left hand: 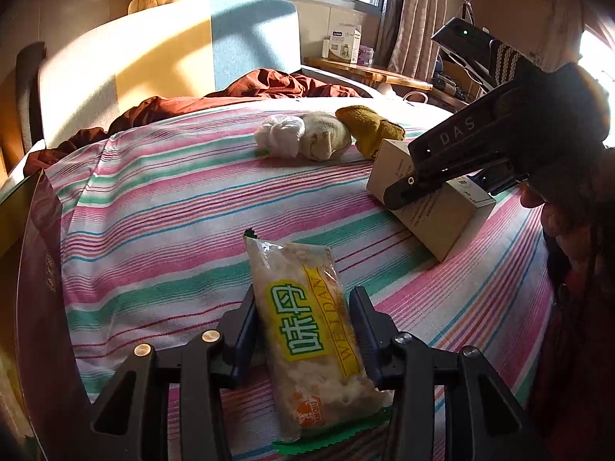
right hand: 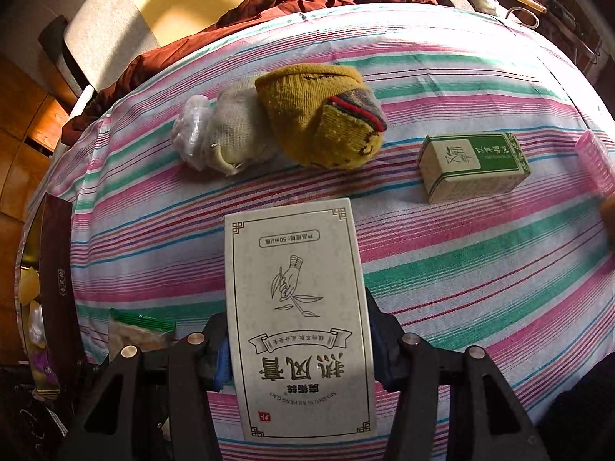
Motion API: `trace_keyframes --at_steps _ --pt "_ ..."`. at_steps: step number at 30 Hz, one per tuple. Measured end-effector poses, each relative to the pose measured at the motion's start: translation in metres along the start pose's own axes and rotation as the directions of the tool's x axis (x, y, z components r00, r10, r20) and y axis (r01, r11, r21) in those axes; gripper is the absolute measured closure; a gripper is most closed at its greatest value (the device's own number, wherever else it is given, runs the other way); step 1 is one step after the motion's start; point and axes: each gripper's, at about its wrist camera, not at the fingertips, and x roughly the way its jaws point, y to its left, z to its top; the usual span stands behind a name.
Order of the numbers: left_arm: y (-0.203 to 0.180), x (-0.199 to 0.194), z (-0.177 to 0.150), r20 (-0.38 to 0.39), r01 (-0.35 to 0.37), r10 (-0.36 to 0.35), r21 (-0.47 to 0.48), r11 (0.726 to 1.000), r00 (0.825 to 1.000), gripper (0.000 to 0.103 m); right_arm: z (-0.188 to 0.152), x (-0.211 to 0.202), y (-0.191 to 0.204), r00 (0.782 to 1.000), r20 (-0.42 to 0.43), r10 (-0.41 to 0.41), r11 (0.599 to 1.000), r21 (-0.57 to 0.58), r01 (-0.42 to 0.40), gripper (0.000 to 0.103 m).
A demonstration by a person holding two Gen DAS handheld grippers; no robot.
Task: Organize objects
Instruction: 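Carry the yellow-green packet toward the gold tray with the left gripper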
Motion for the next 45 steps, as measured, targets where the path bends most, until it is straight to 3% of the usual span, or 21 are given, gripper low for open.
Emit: trace_keyframes --at_steps 7,15,27,39,45 --pt "0.003 -0.005 -0.001 -0.006 -0.005 0.005 -0.03 1.0 1.0 0.06 -0.001 -0.001 0.0 1.0 0.003 0.021 1.0 -0.007 -0.021 0.048" --pt "0.001 -0.015 -0.002 -0.043 -0.027 0.025 -0.044 0.999 0.999 0.061 -0.008 0.002 0.03 0.997 -0.032 0.074 0.988 -0.134 -0.078 0.048" --pt "0.003 -0.076 0.007 0.052 -0.075 0.077 -0.029 0.997 0.996 0.061 -0.009 0.002 0.03 0.997 -0.032 0.072 0.988 -0.136 -0.076 0.048" --pt "0.052 -0.124 0.003 0.087 -0.147 0.16 -0.139 0.979 0.983 0.061 -0.01 0.006 0.038 0.998 -0.03 0.051 0.987 -0.151 -0.055 0.048" --pt "0.093 -0.153 -0.006 0.096 -0.245 0.267 -0.194 0.95 0.959 0.061 -0.011 0.007 0.042 0.999 -0.025 0.03 0.986 -0.165 -0.033 0.048"
